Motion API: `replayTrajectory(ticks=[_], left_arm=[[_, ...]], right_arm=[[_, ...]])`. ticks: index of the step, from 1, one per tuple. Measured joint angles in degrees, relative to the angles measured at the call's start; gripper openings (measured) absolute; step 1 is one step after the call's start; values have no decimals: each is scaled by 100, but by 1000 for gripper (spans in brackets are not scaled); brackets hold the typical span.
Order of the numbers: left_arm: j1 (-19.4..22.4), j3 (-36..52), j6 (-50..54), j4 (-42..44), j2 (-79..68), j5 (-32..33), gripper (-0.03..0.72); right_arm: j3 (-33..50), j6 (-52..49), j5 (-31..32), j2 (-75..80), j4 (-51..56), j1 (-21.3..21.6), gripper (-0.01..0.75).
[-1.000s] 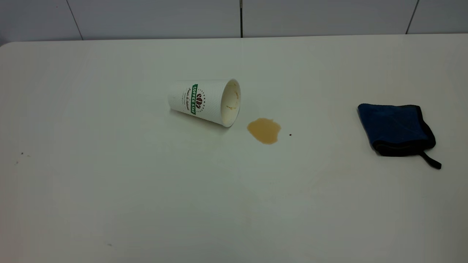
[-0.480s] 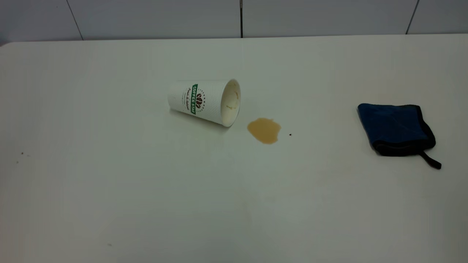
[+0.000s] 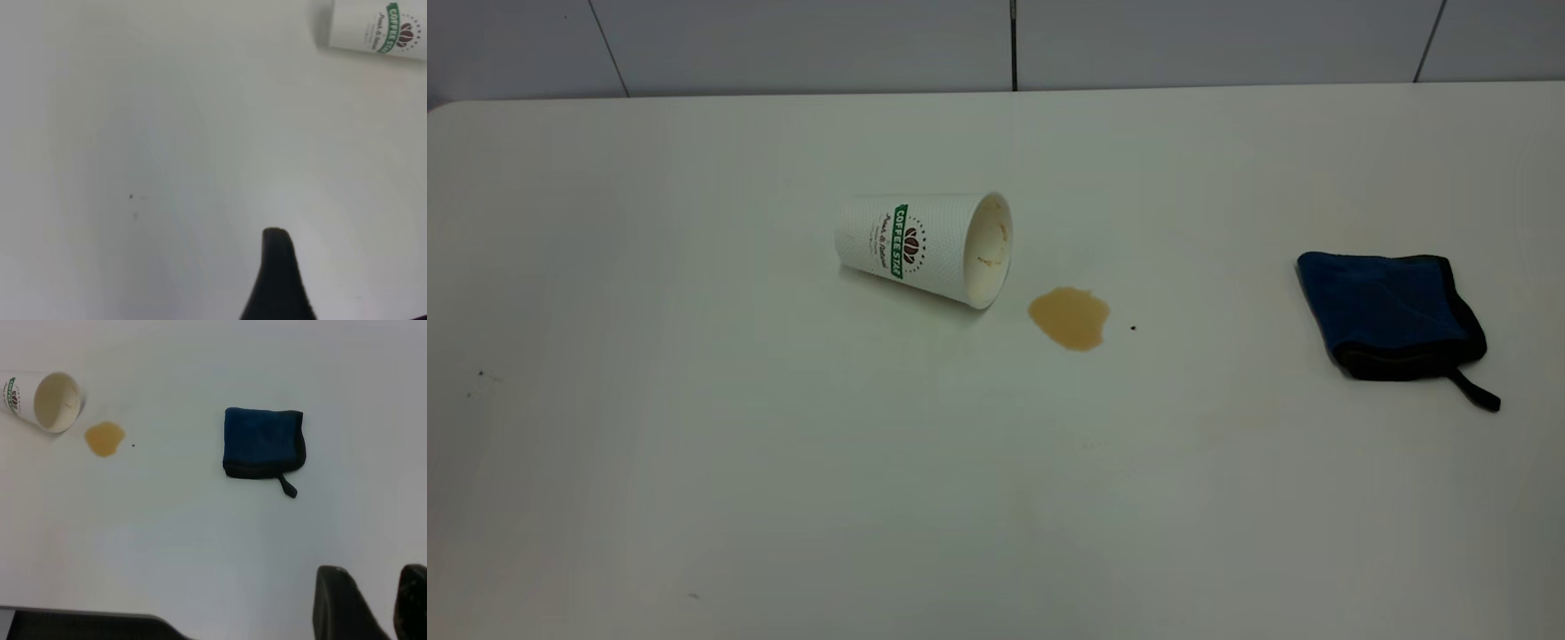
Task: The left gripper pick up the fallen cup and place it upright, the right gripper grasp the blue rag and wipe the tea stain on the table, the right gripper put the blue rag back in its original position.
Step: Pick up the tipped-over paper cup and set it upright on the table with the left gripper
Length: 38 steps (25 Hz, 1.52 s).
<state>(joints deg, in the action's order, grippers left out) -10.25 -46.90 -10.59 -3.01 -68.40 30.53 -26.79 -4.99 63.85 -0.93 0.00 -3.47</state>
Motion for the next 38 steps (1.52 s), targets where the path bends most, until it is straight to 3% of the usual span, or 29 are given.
replayTrajectory(ticks=[5,10,13,17,21,27,32,38], left_arm=[[-899,-530,32,262,-1317,-593,591],[-1777,-1141,851,1014,-2536,-789,591],[-2350,-1649,1689,1885,-3261,-637,591],[-3041,-2553,3319,3459,-4264,30,591],[-3545,-3371,4654,4586,-5126,273,591],[-3873,-4827,5311,4919,-6443,556,590],[-3862,-6036,5495,5257,-7443,1424,591],[-3855,-6693,5513,5484,-8046,1571,590]], right_arm=[[0,0,0,0,0,0,238],[0,0,0,0,0,0,238],[0,0,0,0,0,0,238],[0,0,0,0,0,0,238],[0,0,0,0,0,0,238],[0,0,0,0,0,0,238],[0,0,0,0,0,0,238],[0,0,0,0,0,0,238]])
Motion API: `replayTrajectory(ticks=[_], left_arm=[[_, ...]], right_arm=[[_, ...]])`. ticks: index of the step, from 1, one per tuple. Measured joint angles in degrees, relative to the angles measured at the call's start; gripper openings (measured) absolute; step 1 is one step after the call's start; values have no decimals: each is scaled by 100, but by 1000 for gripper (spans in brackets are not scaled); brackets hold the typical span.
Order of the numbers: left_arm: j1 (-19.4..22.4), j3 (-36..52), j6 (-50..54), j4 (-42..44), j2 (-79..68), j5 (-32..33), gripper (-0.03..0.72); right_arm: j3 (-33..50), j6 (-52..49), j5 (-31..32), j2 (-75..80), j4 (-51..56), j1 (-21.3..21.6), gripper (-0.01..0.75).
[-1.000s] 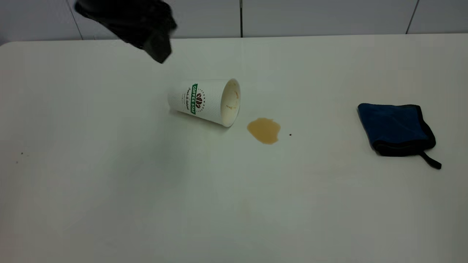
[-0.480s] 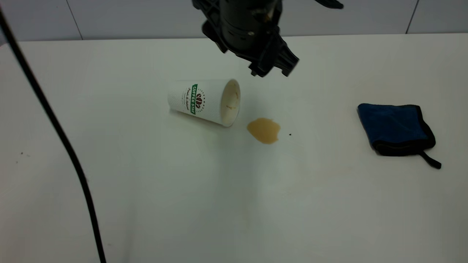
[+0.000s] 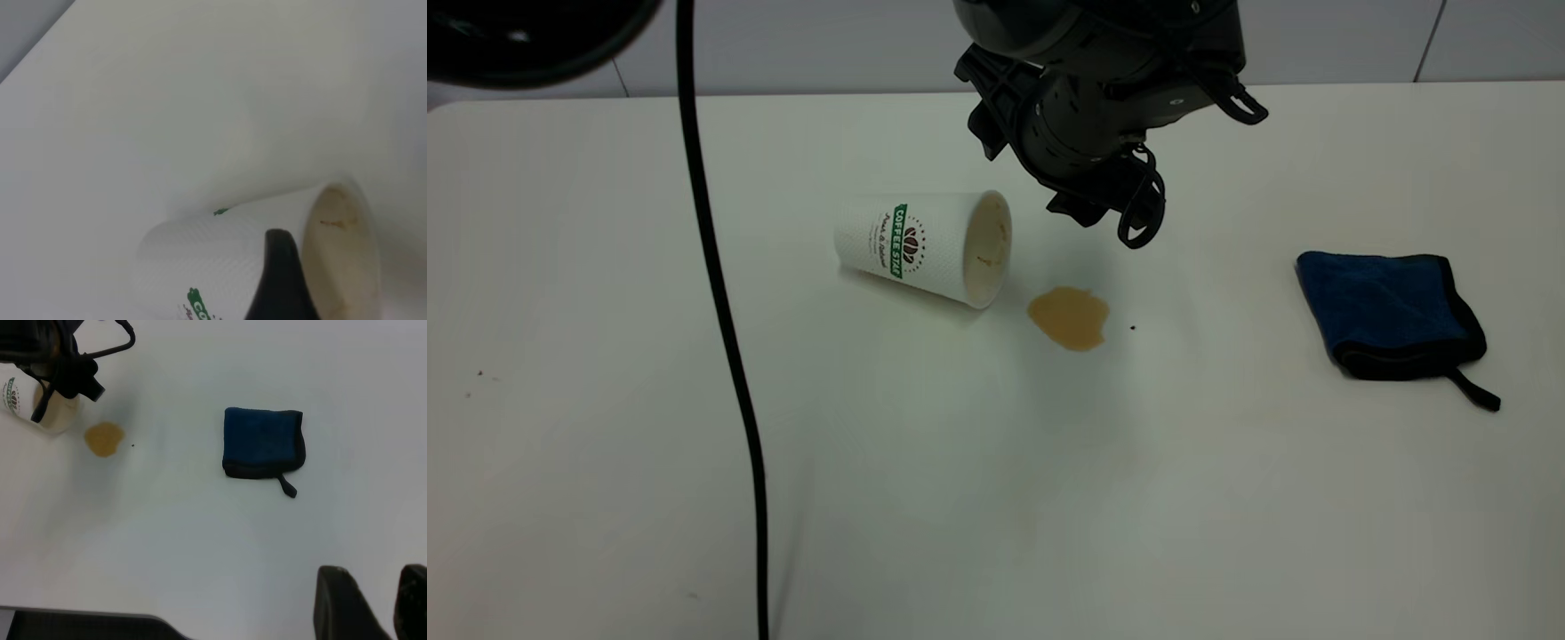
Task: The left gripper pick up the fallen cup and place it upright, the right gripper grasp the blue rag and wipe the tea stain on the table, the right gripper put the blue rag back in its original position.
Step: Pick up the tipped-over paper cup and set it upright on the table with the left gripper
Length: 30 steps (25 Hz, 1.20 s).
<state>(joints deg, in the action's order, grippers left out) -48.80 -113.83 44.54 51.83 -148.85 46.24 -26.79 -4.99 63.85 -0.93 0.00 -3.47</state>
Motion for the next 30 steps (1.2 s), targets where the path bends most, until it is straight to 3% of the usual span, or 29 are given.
replayTrajectory(ticks=[6,24,27,30], left_arm=[[41,-77,387,373,-225,314,590],[419,-88,560,574,-625,404,584],[482,-88,560,574,-674,466,545],[494,-88,560,580,-680,527,418]], right_arm=[[0,0,0,0,0,0,238],[0,0,0,0,0,0,238],[0,0,0,0,0,0,238],[0,0,0,0,0,0,238]])
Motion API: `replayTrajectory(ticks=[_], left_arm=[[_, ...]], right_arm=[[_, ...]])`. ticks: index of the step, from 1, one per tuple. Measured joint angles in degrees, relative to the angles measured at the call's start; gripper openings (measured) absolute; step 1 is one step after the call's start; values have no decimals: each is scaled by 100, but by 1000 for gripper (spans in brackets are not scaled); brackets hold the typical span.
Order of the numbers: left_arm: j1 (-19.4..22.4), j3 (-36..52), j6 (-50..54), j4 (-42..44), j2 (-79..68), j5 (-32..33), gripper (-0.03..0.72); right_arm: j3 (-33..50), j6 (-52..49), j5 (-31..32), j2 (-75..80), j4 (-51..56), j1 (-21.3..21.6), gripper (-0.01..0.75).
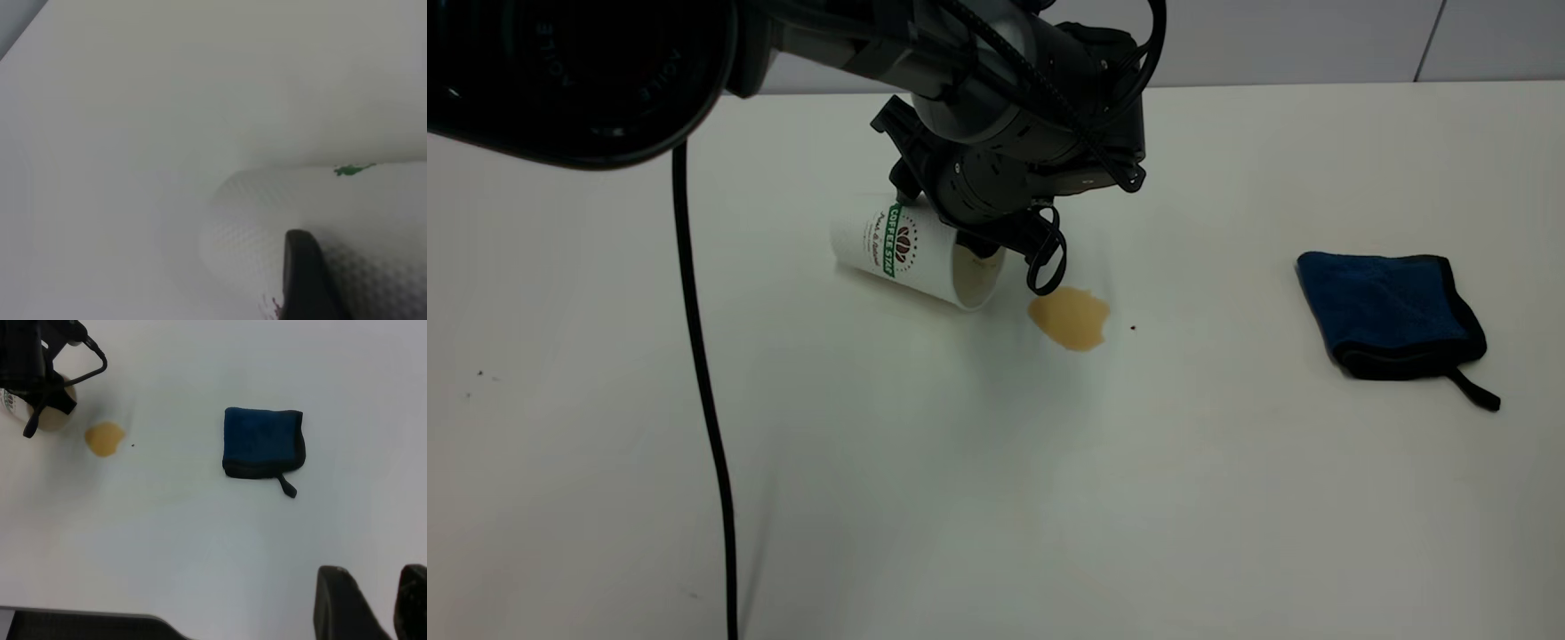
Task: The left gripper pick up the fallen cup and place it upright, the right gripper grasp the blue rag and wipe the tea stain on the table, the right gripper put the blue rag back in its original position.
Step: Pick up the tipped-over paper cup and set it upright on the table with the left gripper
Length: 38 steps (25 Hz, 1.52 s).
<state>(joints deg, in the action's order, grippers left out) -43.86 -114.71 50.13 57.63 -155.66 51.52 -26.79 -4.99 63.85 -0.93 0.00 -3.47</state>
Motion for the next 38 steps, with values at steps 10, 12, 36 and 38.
replayTrajectory(ticks=[10,12,36,38], left_arm=[[52,-576,-1144,-293,292,865,21],[150,-713,-1658,-783,624,846,20],[2860,-668,-7723,-7377,1051,315,20],[2860,-620,-8007,-7526,997,221,20]], right_arm=[[0,0,0,0,0,0,238],[0,0,0,0,0,0,238],[0,0,0,0,0,0,238],[0,0,0,0,0,0,238]])
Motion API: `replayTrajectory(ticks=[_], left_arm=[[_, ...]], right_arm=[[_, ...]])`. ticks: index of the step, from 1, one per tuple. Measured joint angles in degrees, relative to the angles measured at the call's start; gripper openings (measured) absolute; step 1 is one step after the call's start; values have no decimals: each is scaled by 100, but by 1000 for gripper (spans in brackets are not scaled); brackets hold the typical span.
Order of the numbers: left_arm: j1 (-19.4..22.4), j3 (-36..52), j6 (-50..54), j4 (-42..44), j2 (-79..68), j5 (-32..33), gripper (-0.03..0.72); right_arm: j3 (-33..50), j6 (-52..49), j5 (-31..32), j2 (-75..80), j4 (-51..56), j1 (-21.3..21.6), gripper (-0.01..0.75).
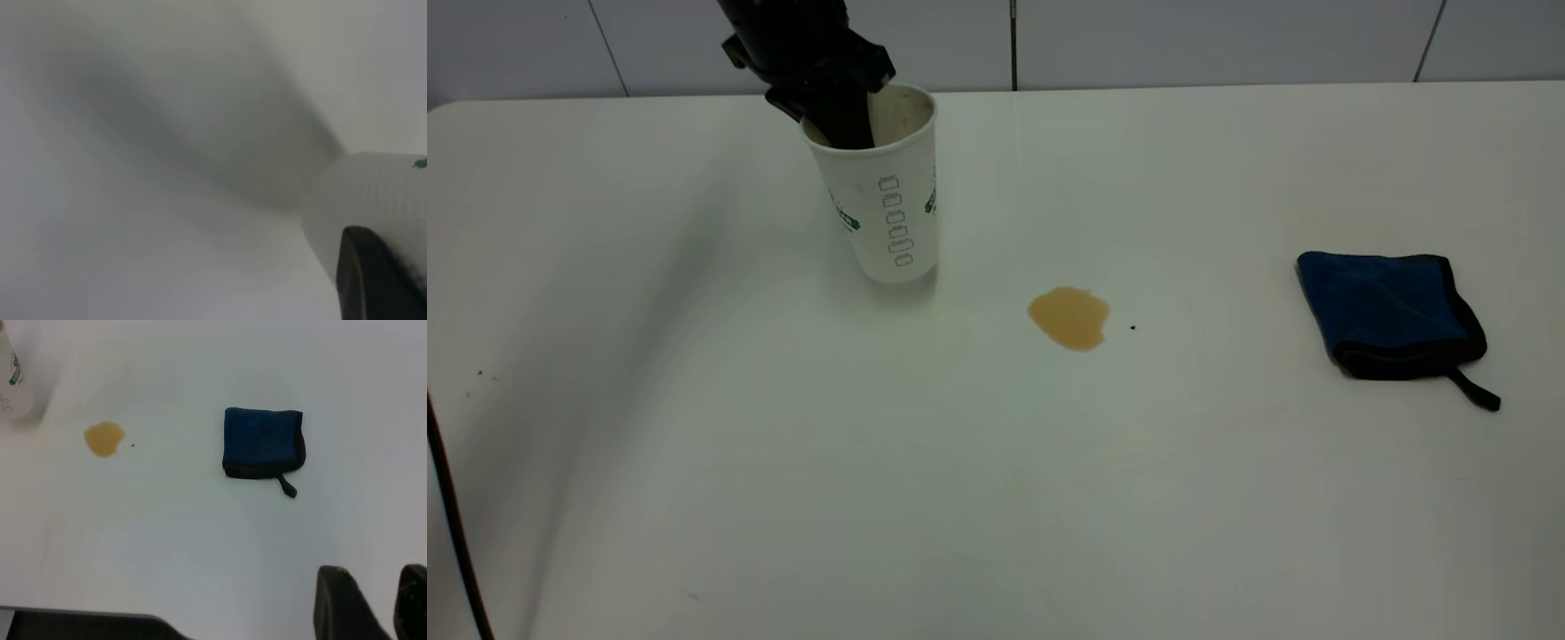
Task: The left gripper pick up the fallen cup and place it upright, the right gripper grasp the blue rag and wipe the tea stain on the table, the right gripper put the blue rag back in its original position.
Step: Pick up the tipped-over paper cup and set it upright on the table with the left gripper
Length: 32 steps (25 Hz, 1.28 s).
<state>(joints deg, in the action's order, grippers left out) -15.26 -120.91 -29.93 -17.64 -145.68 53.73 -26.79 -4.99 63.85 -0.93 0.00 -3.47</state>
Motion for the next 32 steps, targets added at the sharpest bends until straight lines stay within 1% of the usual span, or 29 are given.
replayTrajectory(ticks=[4,11,19,22,26,29,31,32], left_arm=[[0,0,-141,-124,-83,-347,21],[-30,0,-479,-124,-302,-429,23],[-263,0,-794,-155,-389,-962,26],[-325,0,-1035,-155,-389,-1010,28],[-334,0,-1100,-155,-389,-1015,35],[-334,0,-1111,-155,-389,-1031,62],[-334,0,-1113,-155,-389,-1059,107],[-334,0,-1113,-155,-389,-1065,143]], right_arm=[[0,0,0,0,0,0,238],[0,0,0,0,0,0,238],[0,0,0,0,0,0,238],[0,0,0,0,0,0,238],[0,0,0,0,0,0,238],[0,0,0,0,0,0,238],[0,0,0,0,0,0,238],[0,0,0,0,0,0,238]])
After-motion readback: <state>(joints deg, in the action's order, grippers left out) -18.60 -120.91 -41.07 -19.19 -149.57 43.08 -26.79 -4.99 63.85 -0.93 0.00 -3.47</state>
